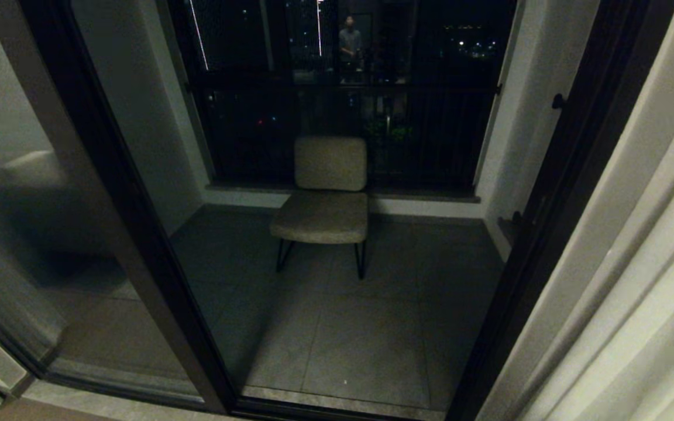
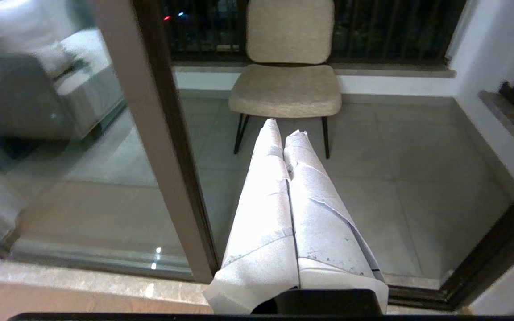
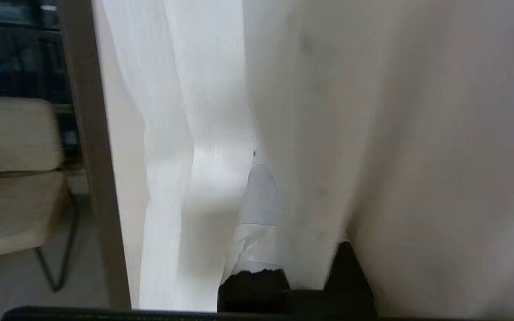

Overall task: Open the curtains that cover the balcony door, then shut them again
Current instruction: Pull the inner curtains open on both sides

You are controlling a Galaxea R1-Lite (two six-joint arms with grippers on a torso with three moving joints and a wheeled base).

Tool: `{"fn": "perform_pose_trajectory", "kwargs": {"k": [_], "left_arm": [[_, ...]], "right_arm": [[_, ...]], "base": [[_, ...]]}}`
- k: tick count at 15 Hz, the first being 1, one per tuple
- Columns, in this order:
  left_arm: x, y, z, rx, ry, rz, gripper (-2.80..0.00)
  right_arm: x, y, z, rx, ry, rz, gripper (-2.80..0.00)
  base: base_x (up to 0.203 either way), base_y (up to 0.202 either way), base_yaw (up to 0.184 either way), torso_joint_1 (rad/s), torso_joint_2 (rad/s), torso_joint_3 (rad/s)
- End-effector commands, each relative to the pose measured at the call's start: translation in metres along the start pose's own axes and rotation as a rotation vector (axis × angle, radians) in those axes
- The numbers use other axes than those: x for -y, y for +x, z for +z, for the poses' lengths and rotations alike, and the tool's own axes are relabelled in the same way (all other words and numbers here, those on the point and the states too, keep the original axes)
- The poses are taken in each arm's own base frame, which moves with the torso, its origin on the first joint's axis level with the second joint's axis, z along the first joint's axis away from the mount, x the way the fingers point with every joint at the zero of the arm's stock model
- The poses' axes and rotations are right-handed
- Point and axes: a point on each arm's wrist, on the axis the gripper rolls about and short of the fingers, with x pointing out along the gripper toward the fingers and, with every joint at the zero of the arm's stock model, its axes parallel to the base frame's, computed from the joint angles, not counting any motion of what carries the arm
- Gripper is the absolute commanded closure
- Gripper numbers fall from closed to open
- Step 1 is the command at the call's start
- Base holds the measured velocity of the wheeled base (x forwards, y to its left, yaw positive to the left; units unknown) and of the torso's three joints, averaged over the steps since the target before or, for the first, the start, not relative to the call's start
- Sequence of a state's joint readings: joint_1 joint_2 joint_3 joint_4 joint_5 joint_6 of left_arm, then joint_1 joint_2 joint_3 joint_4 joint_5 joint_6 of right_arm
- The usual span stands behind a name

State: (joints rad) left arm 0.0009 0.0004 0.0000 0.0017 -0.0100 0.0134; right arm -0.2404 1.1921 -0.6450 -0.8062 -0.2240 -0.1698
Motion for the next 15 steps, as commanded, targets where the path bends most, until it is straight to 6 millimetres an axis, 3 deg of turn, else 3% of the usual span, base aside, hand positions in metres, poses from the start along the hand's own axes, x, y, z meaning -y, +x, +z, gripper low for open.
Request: {"fn": "perform_pose_trajectory", "kwargs": {"k": [1, 6, 10, 15], "left_arm": [[0.0, 0.0, 0.0, 0.001, 0.0, 0.0, 0.0], [0.0, 0.0, 0.0, 0.001, 0.0, 0.0, 0.0], [0.0, 0.0, 0.0, 0.001, 0.0, 0.0, 0.0], [0.0, 0.0, 0.0, 0.001, 0.0, 0.0, 0.0]], "right_arm": [[0.01, 0.022, -0.002, -0.009, -0.019, -0.061, 0.0], [0.048, 0.057, -0.002, 0.003, -0.017, -0.146, 0.0], [0.098, 0.077, -0.007, 0.001, -0.04, -0.222, 0.0], [0.161, 0.084, -0.025, -0.048, -0.073, -0.306, 0.0]], "base": [[0.0, 0.0, 0.0, 0.0, 0.0, 0.0], [0.0, 0.0, 0.0, 0.0, 0.0, 0.0], [0.0, 0.0, 0.0, 0.0, 0.0, 0.0], [0.0, 0.0, 0.0, 0.0, 0.0, 0.0]]}}
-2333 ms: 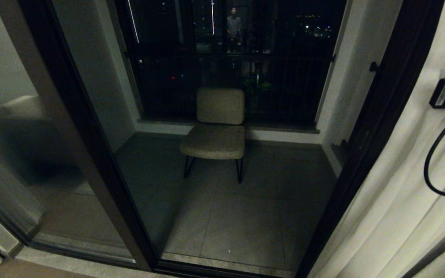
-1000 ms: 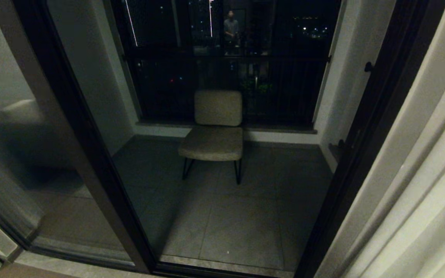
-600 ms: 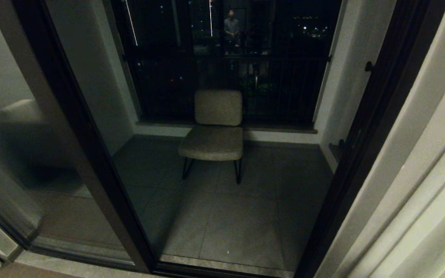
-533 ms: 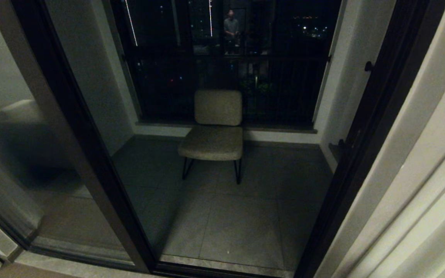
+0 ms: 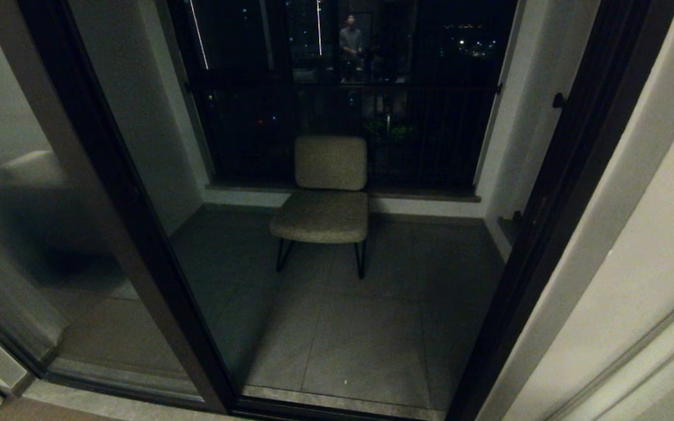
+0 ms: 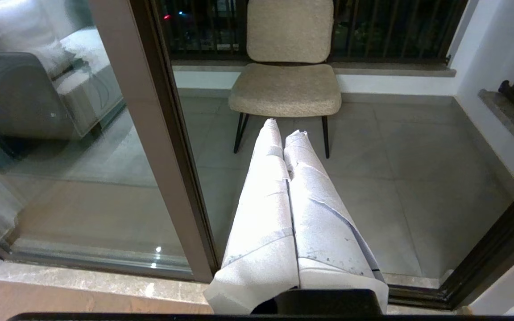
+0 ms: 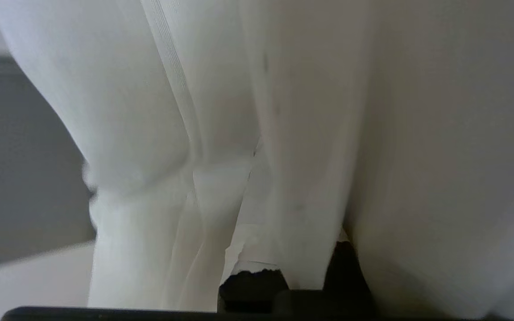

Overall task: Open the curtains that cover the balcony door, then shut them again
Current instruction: Pull the inner curtains open on both sides

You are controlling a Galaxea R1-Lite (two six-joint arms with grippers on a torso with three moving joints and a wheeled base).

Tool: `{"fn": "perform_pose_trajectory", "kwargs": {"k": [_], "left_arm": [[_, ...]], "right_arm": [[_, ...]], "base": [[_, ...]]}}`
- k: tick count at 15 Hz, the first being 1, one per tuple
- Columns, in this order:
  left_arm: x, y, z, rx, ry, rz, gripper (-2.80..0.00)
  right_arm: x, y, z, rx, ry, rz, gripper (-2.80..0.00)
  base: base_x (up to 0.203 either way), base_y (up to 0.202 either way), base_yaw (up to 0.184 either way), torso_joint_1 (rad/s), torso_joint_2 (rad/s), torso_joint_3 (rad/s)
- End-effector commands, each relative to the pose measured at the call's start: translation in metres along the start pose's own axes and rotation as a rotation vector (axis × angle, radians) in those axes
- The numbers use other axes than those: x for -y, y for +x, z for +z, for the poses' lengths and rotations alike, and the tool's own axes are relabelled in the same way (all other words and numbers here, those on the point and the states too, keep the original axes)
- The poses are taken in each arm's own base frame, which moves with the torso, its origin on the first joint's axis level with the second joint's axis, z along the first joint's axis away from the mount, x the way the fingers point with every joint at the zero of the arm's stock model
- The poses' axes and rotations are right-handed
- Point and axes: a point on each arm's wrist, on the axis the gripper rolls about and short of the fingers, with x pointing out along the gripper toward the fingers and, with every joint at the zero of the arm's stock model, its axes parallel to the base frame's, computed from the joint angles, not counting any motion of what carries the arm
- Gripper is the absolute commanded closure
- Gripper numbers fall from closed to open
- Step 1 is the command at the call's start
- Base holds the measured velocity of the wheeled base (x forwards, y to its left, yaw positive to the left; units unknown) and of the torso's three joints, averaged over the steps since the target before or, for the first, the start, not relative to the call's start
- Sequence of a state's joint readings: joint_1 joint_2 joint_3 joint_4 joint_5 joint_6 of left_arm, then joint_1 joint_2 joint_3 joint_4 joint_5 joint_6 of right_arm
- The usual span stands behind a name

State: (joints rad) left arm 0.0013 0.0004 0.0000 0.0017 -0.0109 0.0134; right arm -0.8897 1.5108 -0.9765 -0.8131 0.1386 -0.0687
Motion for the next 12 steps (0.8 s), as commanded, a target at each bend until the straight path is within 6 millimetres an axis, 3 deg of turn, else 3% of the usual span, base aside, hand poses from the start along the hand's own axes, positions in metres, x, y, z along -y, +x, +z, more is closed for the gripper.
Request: {"fn": "perform_pose_trajectory", "kwargs": {"k": [1, 7, 12], "left_arm": [[0.0, 0.0, 0.0, 0.001, 0.0, 0.0, 0.0], [0.0, 0.0, 0.0, 0.001, 0.0, 0.0, 0.0], [0.0, 0.0, 0.0, 0.001, 0.0, 0.0, 0.0]], "right_arm": [[0.025, 0.015, -0.022, -0.053, -0.015, -0.054, 0.0], [0.035, 0.033, -0.044, -0.071, -0.019, -0.056, 0.0], [0.025, 0.014, -0.032, -0.055, -0.012, 0.134, 0.0]], "base": [[0.0, 0.0, 0.0, 0.0, 0.0, 0.0], [0.0, 0.0, 0.0, 0.0, 0.0, 0.0], [0.0, 0.0, 0.0, 0.0, 0.0, 0.0]]}}
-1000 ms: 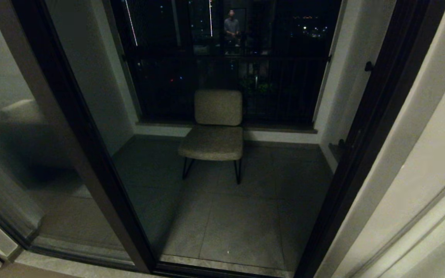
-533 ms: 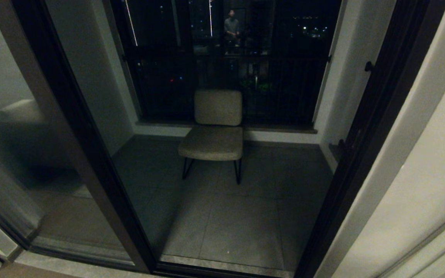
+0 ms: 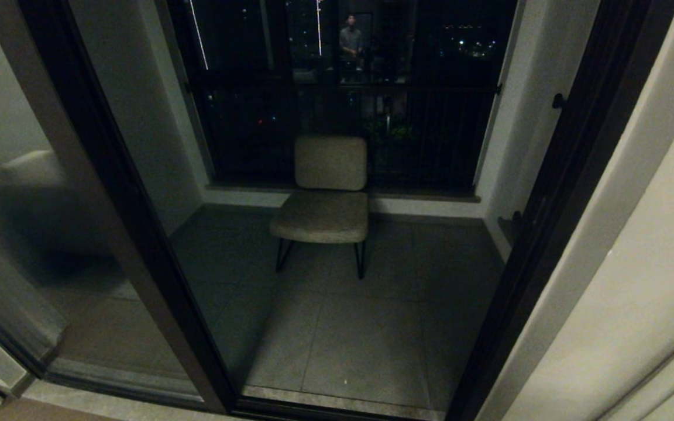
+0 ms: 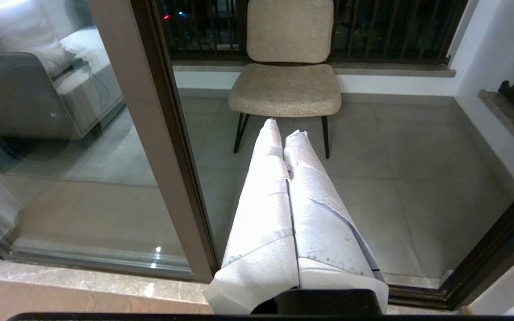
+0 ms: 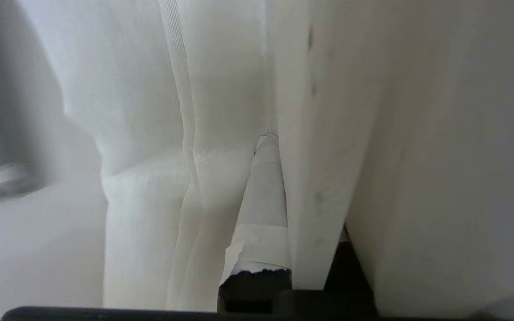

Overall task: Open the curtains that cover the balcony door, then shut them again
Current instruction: Pull the inner curtains open on both sides

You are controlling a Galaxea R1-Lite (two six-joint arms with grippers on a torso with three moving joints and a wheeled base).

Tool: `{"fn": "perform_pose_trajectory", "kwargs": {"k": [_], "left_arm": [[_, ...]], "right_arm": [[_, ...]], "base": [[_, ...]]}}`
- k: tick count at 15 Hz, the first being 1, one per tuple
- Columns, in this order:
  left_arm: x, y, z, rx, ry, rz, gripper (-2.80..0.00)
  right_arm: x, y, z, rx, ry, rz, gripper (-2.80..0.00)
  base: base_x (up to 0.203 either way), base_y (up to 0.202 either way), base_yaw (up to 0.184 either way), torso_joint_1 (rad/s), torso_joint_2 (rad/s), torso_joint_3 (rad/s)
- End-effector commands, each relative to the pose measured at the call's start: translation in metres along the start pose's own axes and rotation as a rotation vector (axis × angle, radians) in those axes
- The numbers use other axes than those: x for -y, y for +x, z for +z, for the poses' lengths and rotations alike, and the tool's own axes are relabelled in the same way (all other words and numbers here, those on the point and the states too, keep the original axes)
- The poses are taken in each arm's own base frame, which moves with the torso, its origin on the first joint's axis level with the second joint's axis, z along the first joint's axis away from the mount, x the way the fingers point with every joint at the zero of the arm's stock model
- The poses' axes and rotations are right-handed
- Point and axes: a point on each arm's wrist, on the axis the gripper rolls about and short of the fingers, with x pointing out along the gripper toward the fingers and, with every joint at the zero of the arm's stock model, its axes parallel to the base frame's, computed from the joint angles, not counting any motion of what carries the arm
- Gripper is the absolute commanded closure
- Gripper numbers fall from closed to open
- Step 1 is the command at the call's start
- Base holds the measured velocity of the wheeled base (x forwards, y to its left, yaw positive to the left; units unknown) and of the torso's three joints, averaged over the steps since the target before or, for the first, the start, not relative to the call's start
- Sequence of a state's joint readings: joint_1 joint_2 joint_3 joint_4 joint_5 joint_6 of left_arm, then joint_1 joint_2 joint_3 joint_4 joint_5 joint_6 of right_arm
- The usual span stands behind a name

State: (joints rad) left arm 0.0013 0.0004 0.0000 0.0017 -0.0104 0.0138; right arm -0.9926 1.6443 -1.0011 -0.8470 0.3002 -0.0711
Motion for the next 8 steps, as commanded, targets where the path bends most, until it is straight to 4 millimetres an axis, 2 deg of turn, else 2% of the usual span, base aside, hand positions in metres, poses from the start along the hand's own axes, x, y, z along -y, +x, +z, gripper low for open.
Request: {"fn": "perform_pose_trajectory", "kwargs": {"k": [1, 5, 8], "left_arm": [[0.0, 0.0, 0.0, 0.001, 0.0, 0.0, 0.0], [0.0, 0.0, 0.0, 0.001, 0.0, 0.0, 0.0], [0.0, 0.0, 0.0, 0.001, 0.0, 0.0, 0.0]], "right_arm": [[-0.01, -0.015, 0.009, 0.023, -0.004, 0.129, 0.0], [-0.036, -0.047, 0.015, 0.012, 0.024, 0.336, 0.0], [-0.057, -0.08, 0.017, -0.026, 0.074, 0.49, 0.0]], "base": [[0.0, 0.0, 0.0, 0.0, 0.0, 0.0], [0.0, 0.0, 0.0, 0.0, 0.0, 0.0], [0.0, 0.0, 0.0, 0.0, 0.0, 0.0]]}}
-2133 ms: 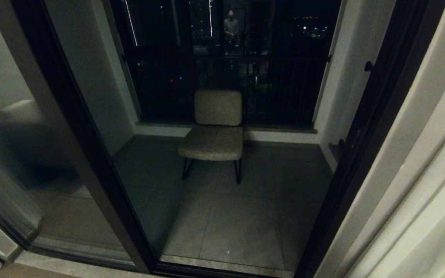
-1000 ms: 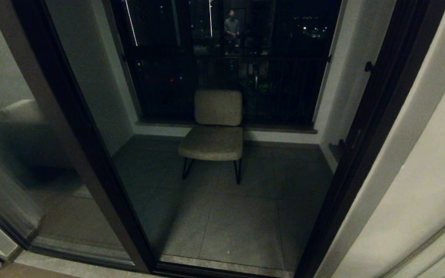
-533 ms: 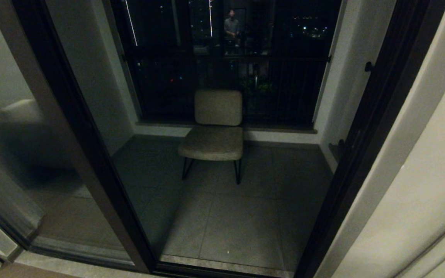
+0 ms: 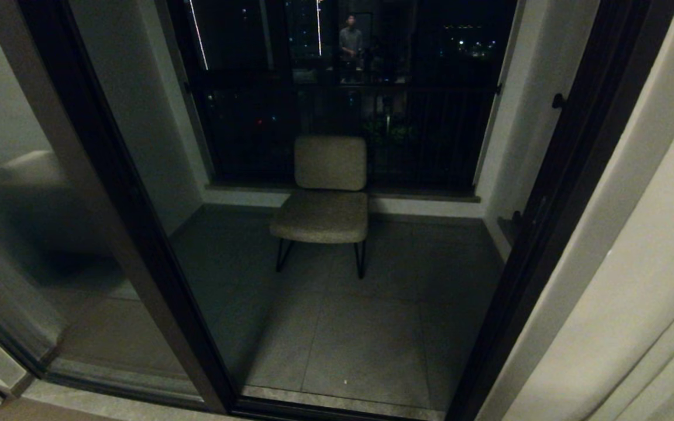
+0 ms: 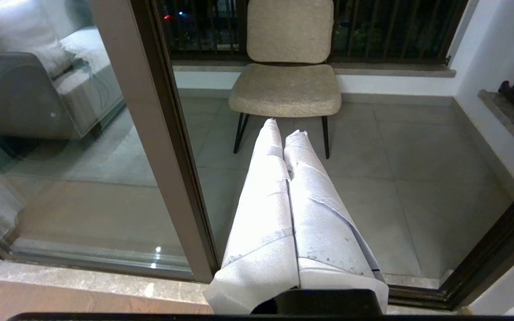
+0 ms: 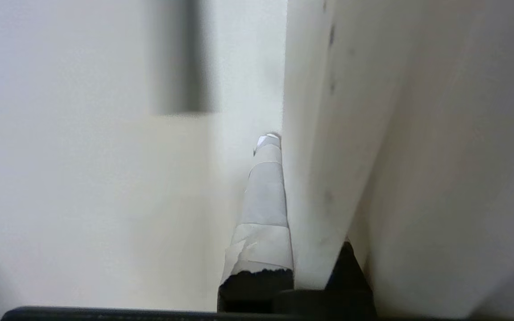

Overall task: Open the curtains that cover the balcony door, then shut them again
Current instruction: Pull the inner curtains open on both sides

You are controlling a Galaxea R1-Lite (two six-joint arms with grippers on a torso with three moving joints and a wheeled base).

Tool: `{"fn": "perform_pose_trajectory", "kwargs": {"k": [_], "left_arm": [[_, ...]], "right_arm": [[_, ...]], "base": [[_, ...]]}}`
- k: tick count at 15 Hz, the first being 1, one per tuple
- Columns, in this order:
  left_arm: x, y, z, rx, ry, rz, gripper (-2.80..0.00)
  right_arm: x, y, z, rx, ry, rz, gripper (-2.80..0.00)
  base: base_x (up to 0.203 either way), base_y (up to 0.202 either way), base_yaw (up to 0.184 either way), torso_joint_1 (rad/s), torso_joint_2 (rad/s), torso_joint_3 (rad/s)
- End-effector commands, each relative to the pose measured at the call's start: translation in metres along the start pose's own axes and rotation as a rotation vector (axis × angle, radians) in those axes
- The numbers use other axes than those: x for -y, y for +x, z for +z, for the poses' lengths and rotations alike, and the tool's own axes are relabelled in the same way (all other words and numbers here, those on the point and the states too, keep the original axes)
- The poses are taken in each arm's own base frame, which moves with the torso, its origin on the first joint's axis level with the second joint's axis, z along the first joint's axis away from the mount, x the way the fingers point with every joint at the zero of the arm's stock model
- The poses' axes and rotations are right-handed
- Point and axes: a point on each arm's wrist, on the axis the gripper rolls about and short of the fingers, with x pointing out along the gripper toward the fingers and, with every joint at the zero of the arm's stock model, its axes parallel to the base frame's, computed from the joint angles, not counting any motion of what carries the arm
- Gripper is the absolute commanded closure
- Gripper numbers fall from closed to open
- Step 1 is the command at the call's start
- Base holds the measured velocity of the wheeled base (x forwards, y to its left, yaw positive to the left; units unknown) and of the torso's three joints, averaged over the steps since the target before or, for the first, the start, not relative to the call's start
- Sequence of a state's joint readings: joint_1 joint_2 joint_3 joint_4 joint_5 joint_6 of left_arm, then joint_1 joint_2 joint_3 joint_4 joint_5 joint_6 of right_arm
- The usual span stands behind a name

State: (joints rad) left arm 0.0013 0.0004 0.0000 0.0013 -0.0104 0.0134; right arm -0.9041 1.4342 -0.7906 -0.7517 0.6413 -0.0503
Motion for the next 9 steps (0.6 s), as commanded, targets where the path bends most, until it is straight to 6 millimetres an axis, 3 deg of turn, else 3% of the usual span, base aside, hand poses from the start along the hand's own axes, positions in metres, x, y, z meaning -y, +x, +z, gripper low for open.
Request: {"fn": "perform_pose_trajectory", "kwargs": {"k": [1, 5, 9], "left_arm": [[0.0, 0.0, 0.0, 0.0, 0.0, 0.001, 0.0], [0.0, 0.0, 0.0, 0.0, 0.0, 0.0, 0.0], [0.0, 0.0, 0.0, 0.0, 0.0, 0.0, 0.0]], "right_arm": [[-0.032, -0.022, 0.007, 0.013, 0.008, 0.108, 0.0], [-0.066, -0.029, 0.004, 0.015, 0.044, 0.246, 0.0], [-0.071, -0.031, 0.001, 0.009, 0.051, 0.268, 0.0]], "base": [[0.0, 0.0, 0.0, 0.0, 0.0, 0.0], [0.0, 0.0, 0.0, 0.0, 0.0, 0.0], [0.0, 0.0, 0.0, 0.0, 0.0, 0.0]]}}
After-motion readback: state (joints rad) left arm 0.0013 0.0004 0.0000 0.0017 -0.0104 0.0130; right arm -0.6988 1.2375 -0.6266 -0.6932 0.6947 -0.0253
